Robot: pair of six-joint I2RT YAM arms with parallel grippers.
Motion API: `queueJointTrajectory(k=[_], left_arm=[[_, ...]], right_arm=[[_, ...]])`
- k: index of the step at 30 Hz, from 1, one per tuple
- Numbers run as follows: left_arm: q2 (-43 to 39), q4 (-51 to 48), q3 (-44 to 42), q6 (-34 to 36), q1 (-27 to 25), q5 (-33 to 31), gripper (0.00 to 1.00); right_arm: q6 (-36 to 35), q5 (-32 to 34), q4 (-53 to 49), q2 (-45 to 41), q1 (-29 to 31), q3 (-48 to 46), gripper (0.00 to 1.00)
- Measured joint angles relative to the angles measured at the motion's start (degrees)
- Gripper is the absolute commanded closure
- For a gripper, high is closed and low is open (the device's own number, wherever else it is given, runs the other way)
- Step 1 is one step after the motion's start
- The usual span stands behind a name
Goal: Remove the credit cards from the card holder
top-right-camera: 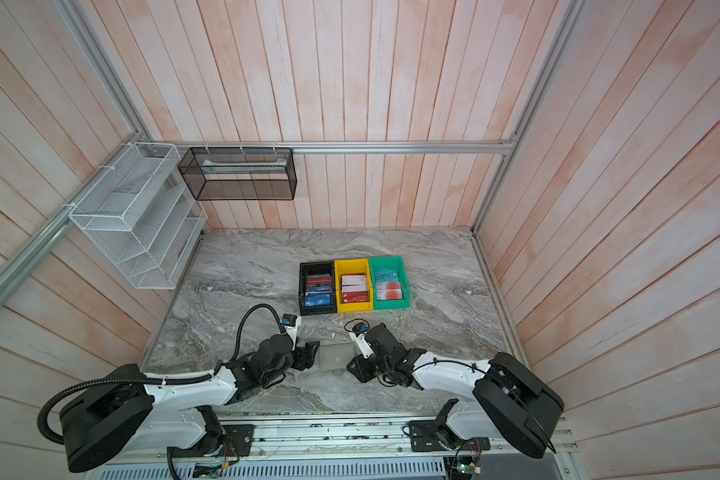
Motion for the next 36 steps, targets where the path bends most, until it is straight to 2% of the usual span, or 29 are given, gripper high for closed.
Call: queueJointTrajectory(k=[10, 26, 36], left_arm=[[0.0, -3.58, 0.0, -0.07, 0.57, -0.79, 0.22], [-0.57, -5.92, -1.27, -0.33, 2.45, -0.02, 0.22], [-9.46, -12.57, -2.58, -1.36, 3.87, 1.09, 0.22]], right_arm=[[-2.01, -2.1, 2.47, 4.44, -0.02, 6.58, 0.67], [-9.51, -7.87, 0.55, 21.07, -5.03, 22.16, 0.67], [-12.74, -11.08, -2.56, 22.23, -6.21, 29.49, 0.66]])
